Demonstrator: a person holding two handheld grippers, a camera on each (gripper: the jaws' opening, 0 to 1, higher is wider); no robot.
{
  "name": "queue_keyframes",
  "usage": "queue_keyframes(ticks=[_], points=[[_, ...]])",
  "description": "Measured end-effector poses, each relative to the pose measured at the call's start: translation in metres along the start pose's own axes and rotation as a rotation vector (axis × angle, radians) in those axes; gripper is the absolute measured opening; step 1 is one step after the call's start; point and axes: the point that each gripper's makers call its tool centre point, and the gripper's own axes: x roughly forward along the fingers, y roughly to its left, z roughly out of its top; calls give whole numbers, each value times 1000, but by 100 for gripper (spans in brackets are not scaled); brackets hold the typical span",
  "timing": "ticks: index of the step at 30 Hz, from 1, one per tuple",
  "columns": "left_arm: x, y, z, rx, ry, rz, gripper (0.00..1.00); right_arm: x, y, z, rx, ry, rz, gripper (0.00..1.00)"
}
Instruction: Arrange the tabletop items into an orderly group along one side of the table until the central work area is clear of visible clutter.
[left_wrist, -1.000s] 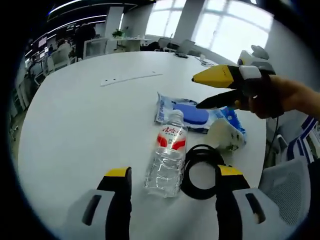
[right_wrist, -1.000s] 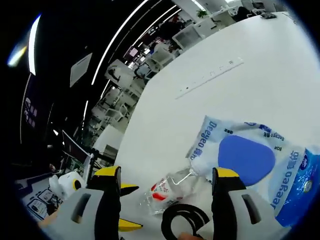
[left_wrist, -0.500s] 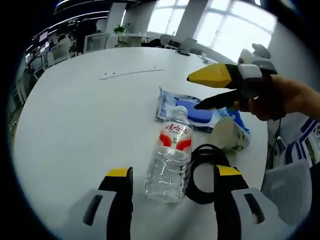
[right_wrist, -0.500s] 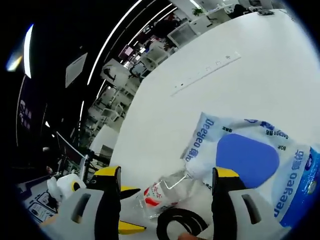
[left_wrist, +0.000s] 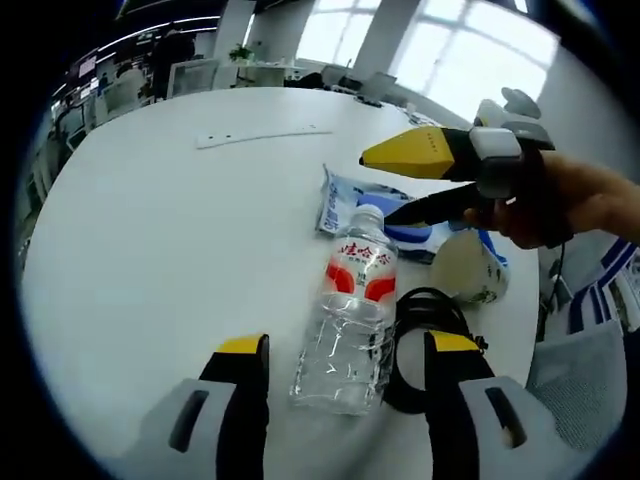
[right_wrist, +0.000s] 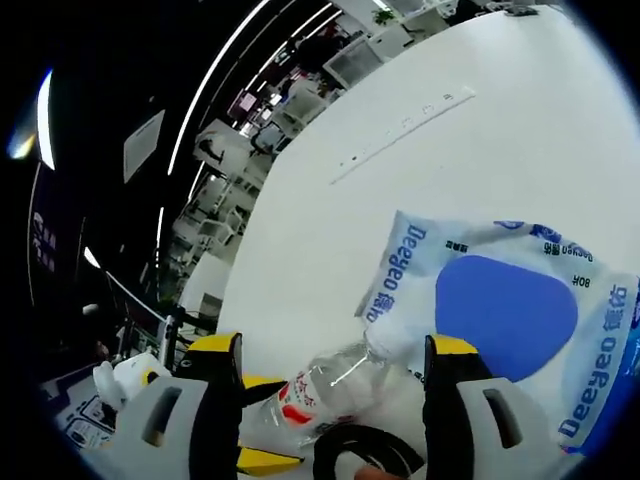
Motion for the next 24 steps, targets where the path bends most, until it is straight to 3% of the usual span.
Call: queue_keyframes(ticks=[8, 12, 19, 24], points=[[8, 1, -5, 0, 22, -7, 58, 15, -6, 1, 11, 7, 0, 69], [11, 1, -7, 4, 29, -13, 56, 22, -14, 3, 6, 16, -7, 61], [18, 10, -8, 24, 29, 0, 51, 26, -25, 9, 70, 9, -30, 54], [19, 8, -8, 38, 42, -14, 43, 27, -36, 6, 82, 25, -82, 35]])
